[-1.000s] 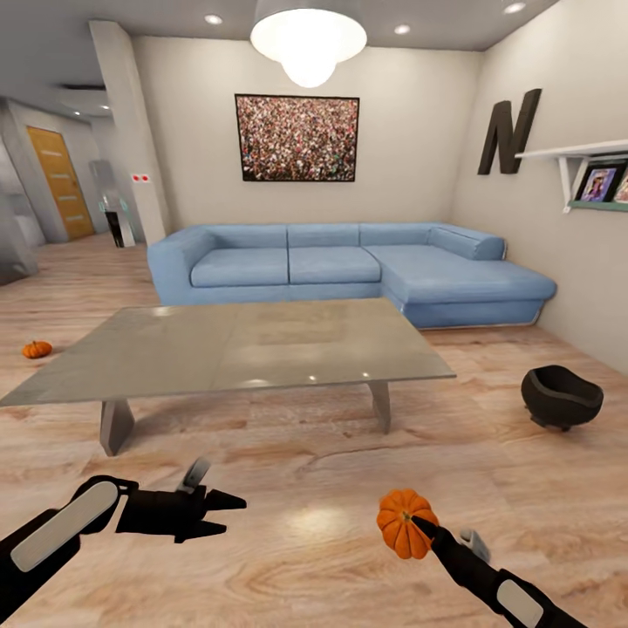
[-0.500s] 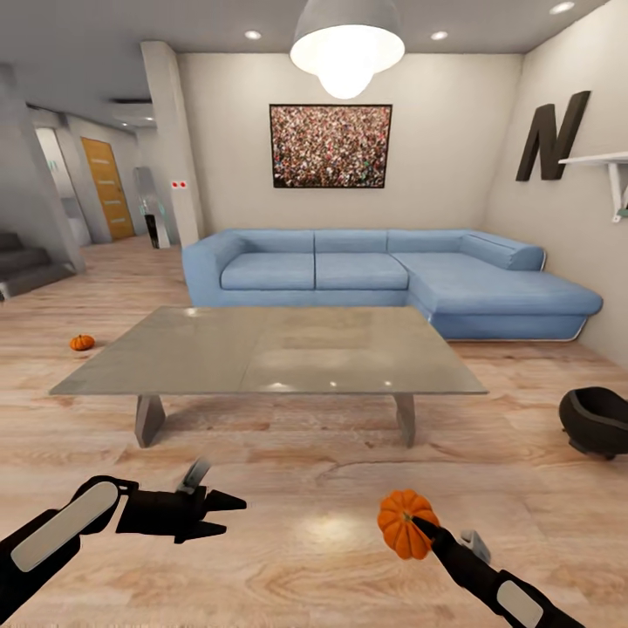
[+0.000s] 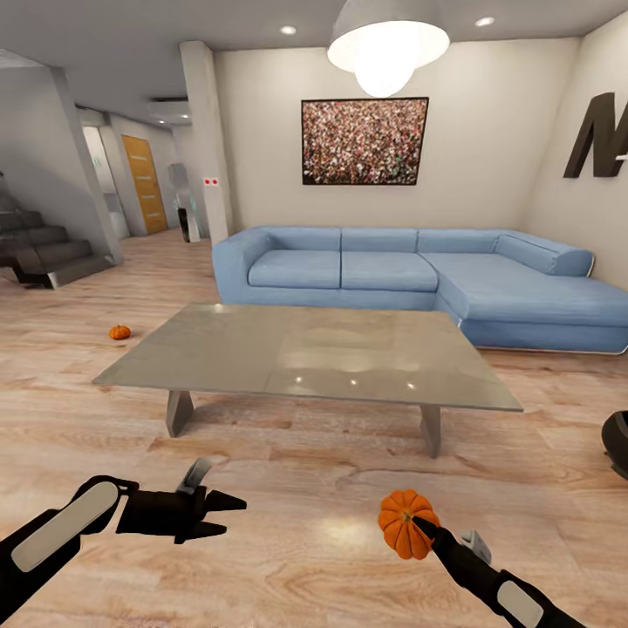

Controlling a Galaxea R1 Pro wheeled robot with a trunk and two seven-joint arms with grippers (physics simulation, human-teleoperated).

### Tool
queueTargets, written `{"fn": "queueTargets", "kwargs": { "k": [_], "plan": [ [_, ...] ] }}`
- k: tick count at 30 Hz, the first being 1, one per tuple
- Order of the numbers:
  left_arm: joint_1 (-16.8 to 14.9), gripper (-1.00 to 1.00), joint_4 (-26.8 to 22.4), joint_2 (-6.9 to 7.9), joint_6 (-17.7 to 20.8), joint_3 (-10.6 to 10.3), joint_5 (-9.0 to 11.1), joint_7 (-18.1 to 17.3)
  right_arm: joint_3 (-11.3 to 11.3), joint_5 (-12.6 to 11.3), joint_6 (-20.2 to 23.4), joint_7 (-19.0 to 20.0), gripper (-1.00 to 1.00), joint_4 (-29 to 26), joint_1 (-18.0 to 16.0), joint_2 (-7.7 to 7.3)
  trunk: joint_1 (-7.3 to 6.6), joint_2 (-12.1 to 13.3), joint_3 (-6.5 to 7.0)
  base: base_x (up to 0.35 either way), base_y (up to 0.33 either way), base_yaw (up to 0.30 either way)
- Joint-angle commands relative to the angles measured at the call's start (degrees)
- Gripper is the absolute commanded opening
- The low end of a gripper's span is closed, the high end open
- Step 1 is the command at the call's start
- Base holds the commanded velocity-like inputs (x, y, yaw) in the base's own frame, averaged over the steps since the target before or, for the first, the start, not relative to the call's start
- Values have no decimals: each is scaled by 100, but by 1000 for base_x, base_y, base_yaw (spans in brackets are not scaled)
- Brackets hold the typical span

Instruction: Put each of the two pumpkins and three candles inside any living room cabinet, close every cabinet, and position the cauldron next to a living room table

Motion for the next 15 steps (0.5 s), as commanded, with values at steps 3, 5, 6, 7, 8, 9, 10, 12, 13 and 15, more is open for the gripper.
{"fn": "queueTargets", "kwargs": {
  "k": [3,5,6,7,8,9,10,12,13,15],
  "plan": [
    [-9,100,4,3,-3,-14,-46,-58,26,-59,-6,10,-100,-1,-2,-23,-68,119,37,0,0,117],
    [-6,100,4,1,-3,-19,-48,-58,26,-59,-79,21,-100,-1,-2,-33,-112,199,71,0,0,31],
    [-7,100,4,2,-3,-17,-47,-58,26,-59,-110,29,-100,-1,-2,-33,-134,240,89,0,0,16],
    [-9,100,4,3,-3,-14,-47,-58,26,-59,-131,34,-100,-1,-2,-33,-156,280,106,0,0,10],
    [-8,100,4,4,-3,-10,-46,-58,26,-59,-148,38,-100,-1,-2,-33,-177,320,124,0,0,5],
    [-10,100,4,4,-3,-8,-46,-58,26,-59,-155,36,-100,-1,-2,-33,-199,360,142,0,0,3],
    [-8,100,4,4,-3,-9,-46,-58,28,-59,-159,35,-100,-1,-2,-33,-221,400,160,0,0,2],
    [-8,100,4,4,-3,-10,-47,-58,28,-59,-166,34,-100,-1,-2,-30,-265,480,196,0,0,1],
    [-7,100,4,4,-3,-9,-47,-58,30,-59,-169,32,-100,-1,-2,-28,-287,520,214,0,0,0],
    [-7,100,4,4,-3,-6,-50,-58,33,-58,-174,27,-100,-1,-2,-26,-331,601,249,0,0,7]
  ]
}}
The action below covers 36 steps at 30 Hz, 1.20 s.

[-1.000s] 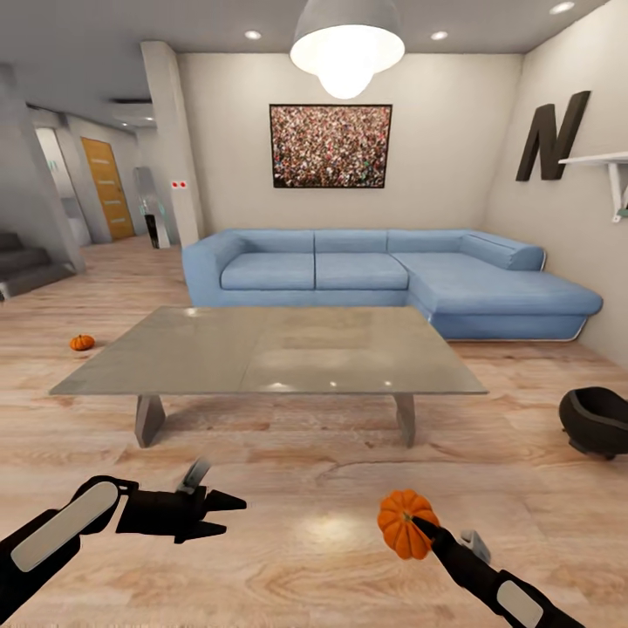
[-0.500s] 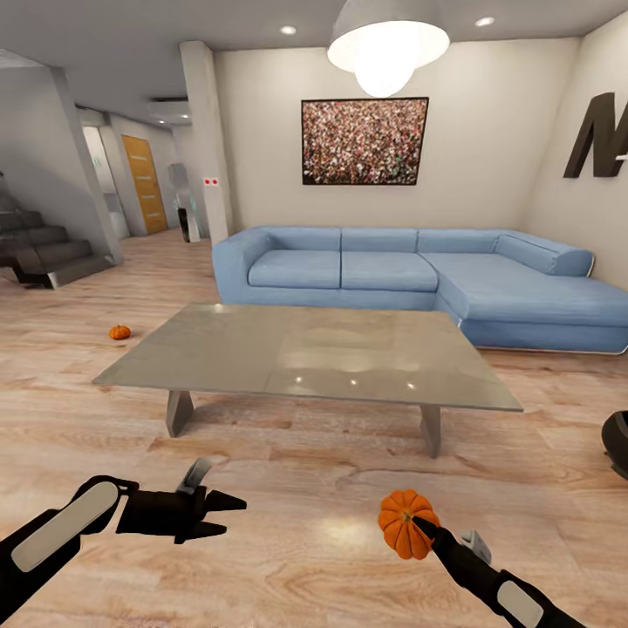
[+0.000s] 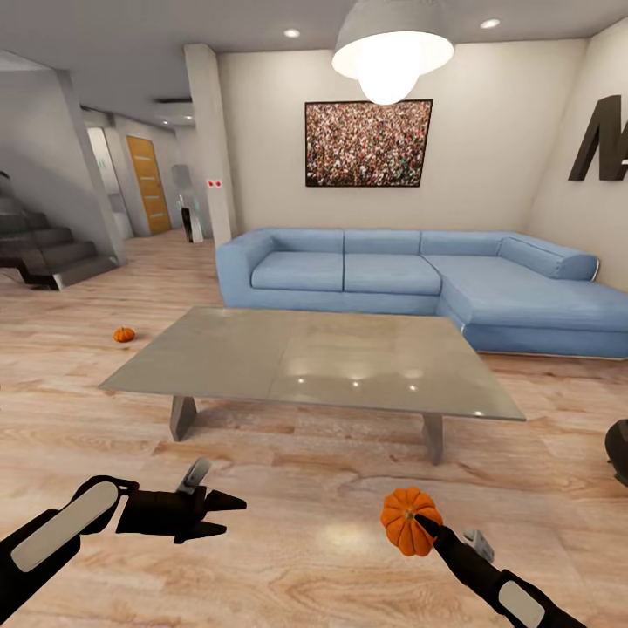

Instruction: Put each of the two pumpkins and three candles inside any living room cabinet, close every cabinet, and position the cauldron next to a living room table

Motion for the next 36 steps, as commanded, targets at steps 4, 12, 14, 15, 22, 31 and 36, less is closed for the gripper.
{"fn": "queueTargets", "kwargs": {
  "k": [4,12,14,15,22,31,36],
  "plan": [
    [-6,100,2,5,-4,-16,-50,-53,23,-52,-27,2,-100,1,-3,-3,-67,119,49,0,0,133],
    [-10,100,2,5,-3,-8,-45,-58,23,-50,-113,-4,-100,1,-3,5,-67,119,49,0,0,273],
    [-7,100,2,4,-3,-16,-49,-58,23,-50,-120,-4,-100,1,-3,6,-67,119,49,0,0,287],
    [-8,100,2,4,-3,-16,-50,-58,23,-50,-122,-4,-100,1,-3,6,-67,119,49,0,0,287],
    [-6,100,2,4,-3,-18,-51,-58,23,-50,-124,-11,-100,1,-3,4,-67,119,49,0,0,288],
    [-9,100,2,4,-3,-1,-51,-57,23,-50,-176,-12,-100,1,-3,-2,-67,119,49,0,0,288],
    [-8,100,20,5,-3,21,-51,-58,23,-50,-233,-12,-100,1,-3,-1,-67,119,49,0,0,288]
  ]
}}
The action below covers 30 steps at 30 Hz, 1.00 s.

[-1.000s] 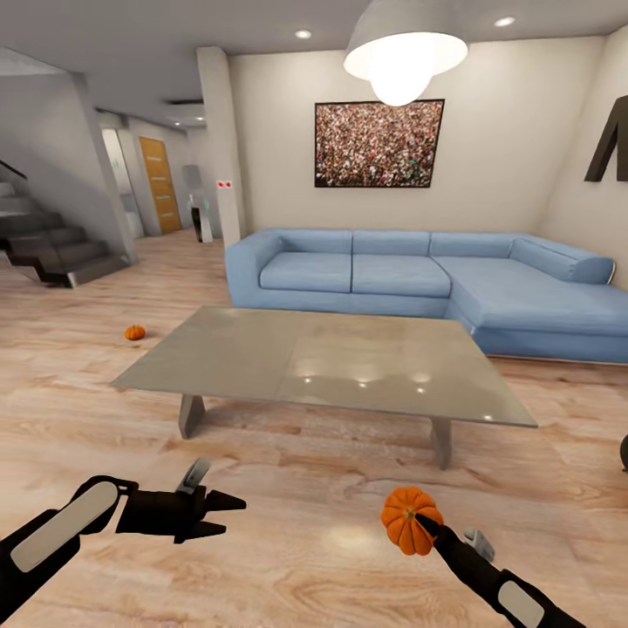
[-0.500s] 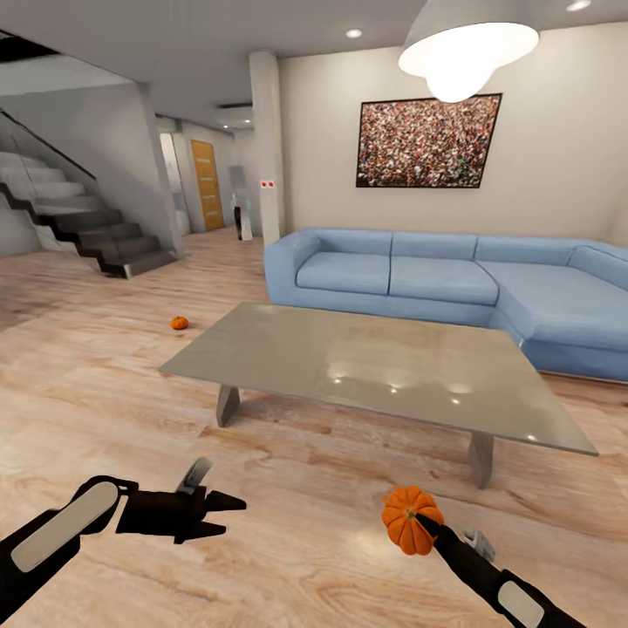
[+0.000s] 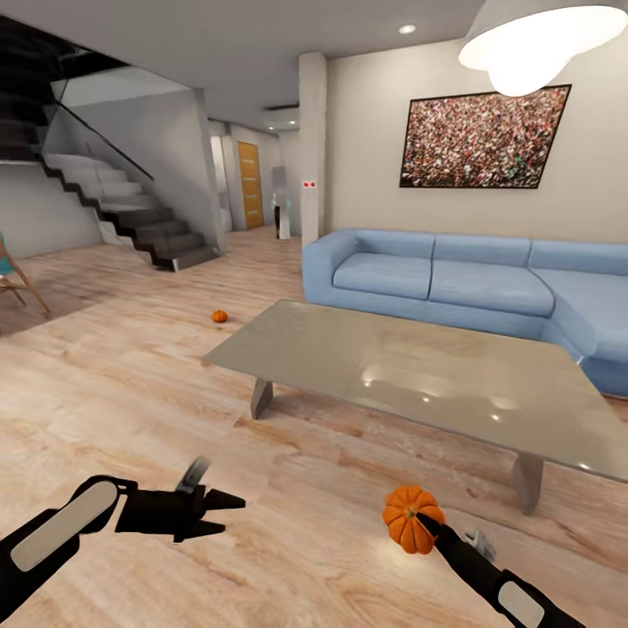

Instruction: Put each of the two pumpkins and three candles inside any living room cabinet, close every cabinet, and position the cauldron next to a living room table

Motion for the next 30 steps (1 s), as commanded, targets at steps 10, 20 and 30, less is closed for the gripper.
{"fn": "queueTargets", "kwargs": {
  "k": [10,20,30],
  "plan": [
    [-15,100,310,2,-2,9,-46,-67,1,-72,35,13,-100,-7,-3,1,-1,-3,-5,0,0,288],
    [-16,100,318,3,-2,58,-42,-67,2,-72,30,13,-100,-7,-3,-6,-1,-3,-5,0,0,288],
    [-14,100,318,3,-2,63,-42,-73,4,-67,27,44,-100,-7,-3,-9,-1,-3,-5,0,0,194]
  ]
}}
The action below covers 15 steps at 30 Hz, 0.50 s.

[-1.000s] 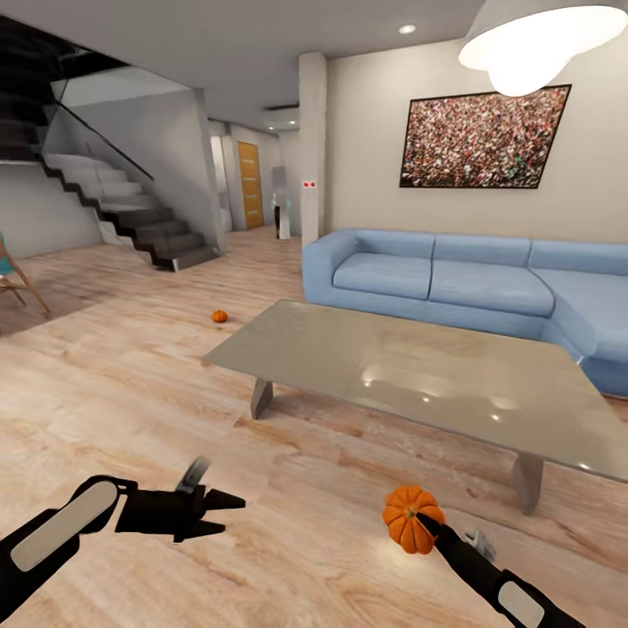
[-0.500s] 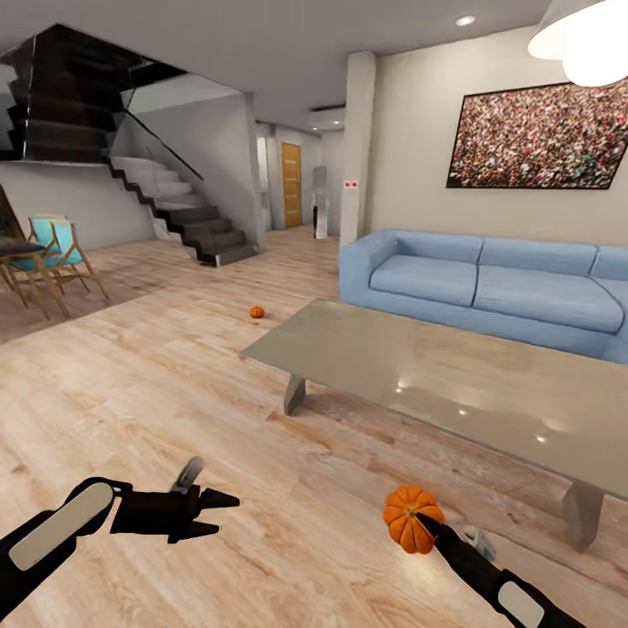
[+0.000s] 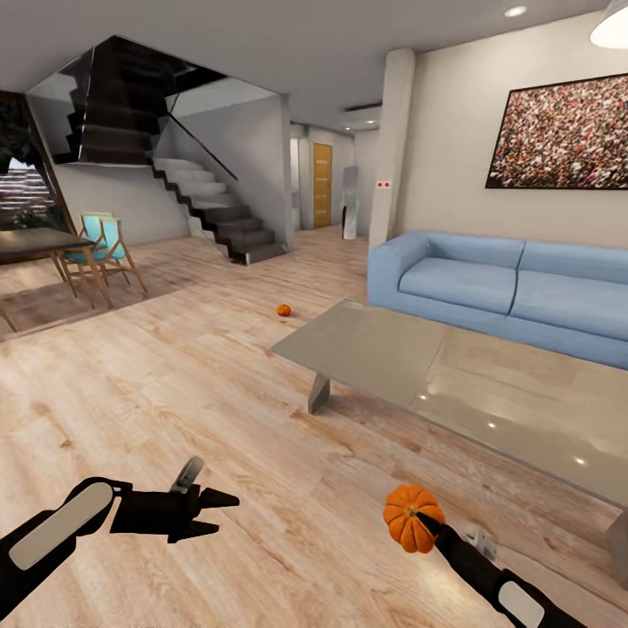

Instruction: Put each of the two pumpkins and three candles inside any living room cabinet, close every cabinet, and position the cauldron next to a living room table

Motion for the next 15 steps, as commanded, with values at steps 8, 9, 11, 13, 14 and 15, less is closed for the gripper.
{"fn": "queueTargets", "kwargs": {
  "k": [8,9,11,13,14,15],
  "plan": [
    [-9,100,5,5,-4,-17,-43,-56,48,417,28,-13,-100,-1,-4,-20,-1,-3,-5,0,0,5],
    [-9,100,6,5,-4,-20,-43,-54,48,451,25,-13,-100,-1,-4,-23,-1,-3,-5,0,0,0],
    [-9,100,5,5,-3,-15,-43,-53,44,472,23,-7,-100,-1,-4,-25,-1,-3,-5,0,0,0],
    [-9,100,6,5,-3,-11,-43,-52,47,484,22,-4,-100,-1,-4,-20,-1,-3,-5,0,0,18],
    [-9,100,6,5,-3,-11,-43,-52,48,488,22,-5,-100,-1,-4,-16,-1,-3,-5,0,0,97],
    [-9,100,7,5,-3,-13,-43,-52,49,491,22,-9,-100,-1,-4,-10,-1,-3,-5,0,0,185]
  ]
}}
